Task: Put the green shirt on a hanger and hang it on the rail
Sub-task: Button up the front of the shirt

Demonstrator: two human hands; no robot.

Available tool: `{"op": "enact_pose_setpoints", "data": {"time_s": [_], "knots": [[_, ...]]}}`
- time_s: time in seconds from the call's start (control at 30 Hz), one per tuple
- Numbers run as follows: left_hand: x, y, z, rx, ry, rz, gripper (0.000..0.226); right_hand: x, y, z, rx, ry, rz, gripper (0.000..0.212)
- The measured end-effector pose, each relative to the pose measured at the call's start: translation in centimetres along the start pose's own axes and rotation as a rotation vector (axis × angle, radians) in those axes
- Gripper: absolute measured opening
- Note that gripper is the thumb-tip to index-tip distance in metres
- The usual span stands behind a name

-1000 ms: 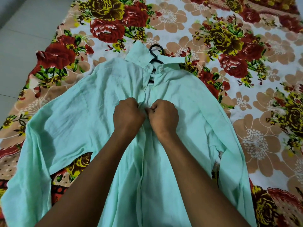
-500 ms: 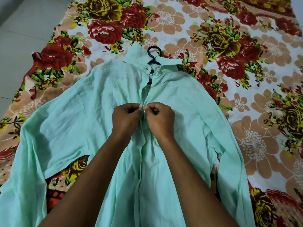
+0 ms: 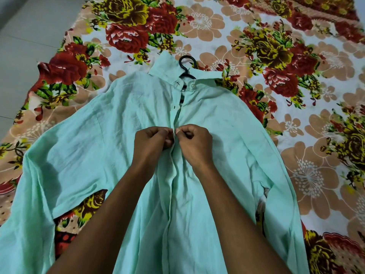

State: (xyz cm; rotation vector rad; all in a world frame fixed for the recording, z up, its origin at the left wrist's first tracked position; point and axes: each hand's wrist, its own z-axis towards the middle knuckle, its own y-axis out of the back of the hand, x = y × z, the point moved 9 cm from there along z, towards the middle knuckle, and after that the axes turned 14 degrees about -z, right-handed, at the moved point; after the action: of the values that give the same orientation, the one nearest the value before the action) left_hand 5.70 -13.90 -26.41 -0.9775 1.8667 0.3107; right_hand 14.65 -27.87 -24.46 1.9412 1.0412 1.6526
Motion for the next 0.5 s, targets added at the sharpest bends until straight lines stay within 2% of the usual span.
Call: {"op": "enact_pose_setpoints", "data": {"time_s": [0.23,0.37,0.43,0.5], "knots": [[-0.4,-0.4,0.5,0.058,-0.006,0.062,0.005,-0.1,-0.5,0.1,0.075,0.029,0.041,0.01],[-0.4,-0.3,1.0,0.08,-0.006,0.103,0.007,0.0,-0.7,-0.2,0.183,0.076,0.057,0.036],[-0.3,-0.4,1.1,0.093,0.01,0.101,0.008,0.1,-0.6,-0.4,0.21,0.1,0.064,0.029],[-0.1,-0.6,1.0,0.101,0.04,0.09,0.009,0.2,-0.4,-0.2,0.155,0.111,0.039,0.022]]}}
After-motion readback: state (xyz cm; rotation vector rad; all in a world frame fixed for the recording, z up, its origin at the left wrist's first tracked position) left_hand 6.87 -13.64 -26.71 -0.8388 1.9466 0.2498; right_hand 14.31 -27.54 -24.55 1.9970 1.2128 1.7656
